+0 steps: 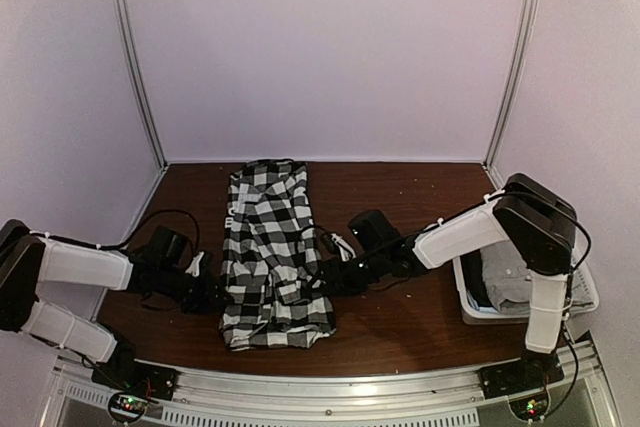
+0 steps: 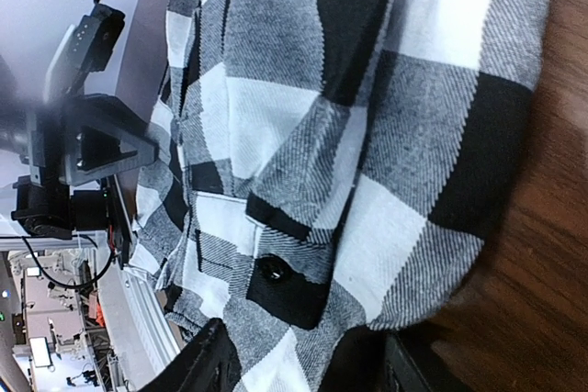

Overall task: Fold and stack the long sleeve shirts
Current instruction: Pick up the rectangle-folded shirt from the center of the board.

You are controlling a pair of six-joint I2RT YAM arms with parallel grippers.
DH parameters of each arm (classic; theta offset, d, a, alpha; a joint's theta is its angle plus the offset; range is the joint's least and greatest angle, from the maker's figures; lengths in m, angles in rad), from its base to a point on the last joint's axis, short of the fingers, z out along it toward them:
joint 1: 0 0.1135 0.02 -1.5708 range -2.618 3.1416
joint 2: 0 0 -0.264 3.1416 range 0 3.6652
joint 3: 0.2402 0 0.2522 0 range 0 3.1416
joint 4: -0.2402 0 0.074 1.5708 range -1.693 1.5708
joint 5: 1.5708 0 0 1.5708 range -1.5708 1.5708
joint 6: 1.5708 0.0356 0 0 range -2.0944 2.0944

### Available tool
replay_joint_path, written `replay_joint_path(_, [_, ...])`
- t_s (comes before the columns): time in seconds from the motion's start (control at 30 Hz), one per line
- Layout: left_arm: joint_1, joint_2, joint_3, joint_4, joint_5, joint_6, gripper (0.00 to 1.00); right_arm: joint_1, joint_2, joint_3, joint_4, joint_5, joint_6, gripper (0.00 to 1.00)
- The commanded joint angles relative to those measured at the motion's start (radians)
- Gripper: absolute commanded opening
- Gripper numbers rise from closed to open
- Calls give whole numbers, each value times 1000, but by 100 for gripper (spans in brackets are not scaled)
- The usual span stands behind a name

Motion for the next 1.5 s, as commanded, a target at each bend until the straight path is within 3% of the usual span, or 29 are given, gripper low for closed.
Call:
replay_joint_path(0.0, [-3,20,-37,4,10,-2,16,-2,55,8,13,-40,22,55])
replay_joint_path(0.3, [-103,-15,-65,24,8,-97,5,-7,49,-20,35,-80,30,45])
replay_joint_path(0.87, [-113,-61,-85,18,-22,-121,3,-11,-16,-188,45,-78,49,38])
replay_joint_path(1.2, [-113,-55,-79,26,-23,-115,3,-10,55,-168,149,-133,109,38])
replay_joint_path(1.47, [-113,-50,-78,38,-19,-114,0,-10,98,-141,210,-182,144,32])
